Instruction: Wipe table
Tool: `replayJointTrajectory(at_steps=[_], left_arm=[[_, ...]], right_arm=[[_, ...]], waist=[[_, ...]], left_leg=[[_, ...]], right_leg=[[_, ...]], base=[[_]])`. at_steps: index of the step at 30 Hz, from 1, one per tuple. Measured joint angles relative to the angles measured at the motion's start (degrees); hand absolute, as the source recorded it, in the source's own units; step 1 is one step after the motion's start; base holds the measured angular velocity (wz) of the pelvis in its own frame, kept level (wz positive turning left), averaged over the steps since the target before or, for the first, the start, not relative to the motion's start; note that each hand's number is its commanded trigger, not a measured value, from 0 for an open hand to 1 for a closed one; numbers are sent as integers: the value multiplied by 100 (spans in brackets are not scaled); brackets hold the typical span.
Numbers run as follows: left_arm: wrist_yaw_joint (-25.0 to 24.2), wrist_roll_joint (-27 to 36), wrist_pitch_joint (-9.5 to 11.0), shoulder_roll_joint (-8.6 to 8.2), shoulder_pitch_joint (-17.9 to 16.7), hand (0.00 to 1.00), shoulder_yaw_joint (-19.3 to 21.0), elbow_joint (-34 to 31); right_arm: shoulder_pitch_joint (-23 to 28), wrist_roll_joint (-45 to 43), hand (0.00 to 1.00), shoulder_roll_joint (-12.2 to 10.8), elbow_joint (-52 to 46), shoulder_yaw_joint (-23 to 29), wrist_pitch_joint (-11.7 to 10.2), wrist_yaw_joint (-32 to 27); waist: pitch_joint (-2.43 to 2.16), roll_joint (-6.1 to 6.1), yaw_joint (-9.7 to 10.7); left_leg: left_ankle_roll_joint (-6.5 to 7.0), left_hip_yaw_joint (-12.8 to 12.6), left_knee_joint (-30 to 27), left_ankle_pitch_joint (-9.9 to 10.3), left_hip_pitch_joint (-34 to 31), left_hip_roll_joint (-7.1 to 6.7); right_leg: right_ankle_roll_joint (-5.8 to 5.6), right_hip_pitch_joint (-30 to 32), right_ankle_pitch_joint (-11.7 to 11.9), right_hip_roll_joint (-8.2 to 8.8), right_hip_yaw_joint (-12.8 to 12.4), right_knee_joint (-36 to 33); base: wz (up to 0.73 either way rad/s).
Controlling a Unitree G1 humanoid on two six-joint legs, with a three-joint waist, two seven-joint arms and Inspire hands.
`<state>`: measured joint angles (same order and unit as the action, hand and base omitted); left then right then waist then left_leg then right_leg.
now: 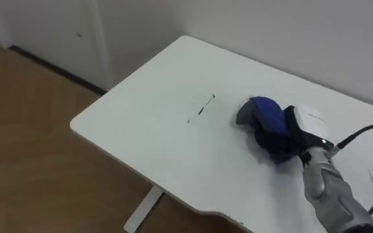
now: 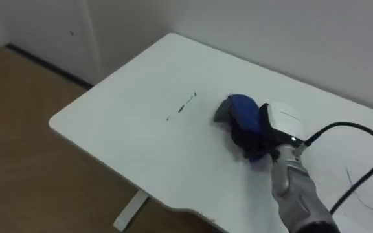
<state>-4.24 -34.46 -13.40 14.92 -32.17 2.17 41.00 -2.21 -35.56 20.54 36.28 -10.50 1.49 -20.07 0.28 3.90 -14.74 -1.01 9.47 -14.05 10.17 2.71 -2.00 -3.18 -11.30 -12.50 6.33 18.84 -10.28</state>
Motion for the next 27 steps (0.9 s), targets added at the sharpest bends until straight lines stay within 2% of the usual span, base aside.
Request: replayJointTrajectory(at_steps=[1,2,3,5,6,7,8,10,13,15,16,17,18,19,20,21,23,25,26,27], left_arm=[[0,6,2,26,-54,0,0,2],[1,0,45,55,-79,0,14,54],[1,-6,78,60,-66,0,35,66],[2,1,261,57,-34,0,296,65],[2,-1,295,65,1,0,402,72],[1,-1,303,66,15,0,449,72],[1,2,305,76,38,0,479,76],[1,19,307,70,62,0,562,103],[1,46,306,52,82,0,584,104],[2,45,296,11,108,0,533,112],[3,45,297,-6,107,0,456,121],[5,46,294,-25,102,0,394,133],[6,58,285,-20,103,0,329,156],[6,68,275,-23,120,0,205,261],[6,44,253,-25,123,0,87,347],[5,32,236,-30,110,0,58,351],[0,23,231,-29,169,0,2,346],[-38,20,231,-40,243,0,-69,341],[-58,19,221,-48,255,0,-96,291],[-68,19,216,-46,252,0,-98,280]], right_arm=[[237,88,100,35,78,224,-189,-198],[516,236,100,104,187,501,-339,-377],[644,264,100,127,239,654,-383,-449],[1161,636,100,255,515,1231,-500,-582],[1353,650,100,371,669,1492,-522,-616],[1448,651,100,456,747,1580,-522,-626],[1628,652,100,642,885,1695,-512,-663],[1760,652,100,806,1094,1840,-447,-669],[1737,798,100,799,1184,1910,-167,-675],[1720,838,100,727,1034,1892,16,-680],[1633,835,100,667,979,1863,180,-693],[1518,834,100,607,967,1814,345,-689],[1449,832,100,576,951,1771,417,-681],[1304,822,100,532,829,1546,544,-653],[1107,788,100,457,583,1257,612,-564],[1000,742,100,392,468,1113,616,-506],[412,366,100,146,129,509,595,-241],[-77,179,100,47,36,205,502,-33],[-300,110,100,44,-123,91,449,84],[-406,107,100,45,-162,37,402,95]], waist=[[-6,49,218],[-51,86,353],[-60,85,412],[-116,98,512],[-124,117,601],[-125,121,640],[-128,118,669],[-130,115,678],[-133,122,747],[-134,97,703],[-133,81,644],[-126,76,556],[-122,64,488],[-119,27,335],[-79,-7,245],[-76,-16,190],[11,-95,24],[60,-184,-58],[74,-229,-174],[85,-260,-184]], left_leg=[[13,-38,-4,-7,7,-40],[29,-163,23,-9,38,-52],[48,-173,36,2,78,-52],[107,-319,40,101,208,-10],[118,-361,-6,160,216,10],[118,-386,-50,196,203,27],[121,-436,-118,281,186,52],[127,-416,-269,393,185,72],[130,-405,-403,467,209,96],[126,-438,-454,480,202,122],[110,-421,-485,503,199,130],[94,-412,-500,511,199,137],[93,-395,-508,511,198,138],[93,-350,-516,512,187,141],[94,-264,-533,511,179,128],[92,-239,-543,510,159,129],[58,-101,-566,462,48,133],[61,-53,-540,396,-60,120],[71,6,-482,335,-123,91],[85,56,-442,292,-135,68]], right_leg=[[-12,-76,-6,33,13,-7],[-35,-115,-19,64,0,-11],[-41,-151,-15,67,-1,-9],[-53,-234,-14,57,-18,-29],[-60,-256,-13,48,-9,-32],[-75,-258,-4,40,-5,-44],[-90,-260,4,21,3,-42],[-90,-284,5,-7,31,-37],[-75,-317,15,-47,-8,-34],[-56,-278,38,-58,-2,-43],[-39,-269,50,-69,-9,-63],[-22,-233,63,-88,-44,-73],[-9,-211,72,-107,-89,-80],[24,-165,101,-144,-162,-99],[53,-110,120,-164,-148,-142],[64,-69,123,-179,-153,-135],[54,53,96,-241,-133,-60],[52,141,97,-240,-112,-62],[51,222,98,-223,-70,-57],[51,234,98,-212,-32,-44]], base=[[35],[29],[6],[-23],[-26],[-28],[-32],[-48],[-34],[-18],[-17],[-20],[-34],[-45],[-45],[-32],[0],[29],[33],[47]])
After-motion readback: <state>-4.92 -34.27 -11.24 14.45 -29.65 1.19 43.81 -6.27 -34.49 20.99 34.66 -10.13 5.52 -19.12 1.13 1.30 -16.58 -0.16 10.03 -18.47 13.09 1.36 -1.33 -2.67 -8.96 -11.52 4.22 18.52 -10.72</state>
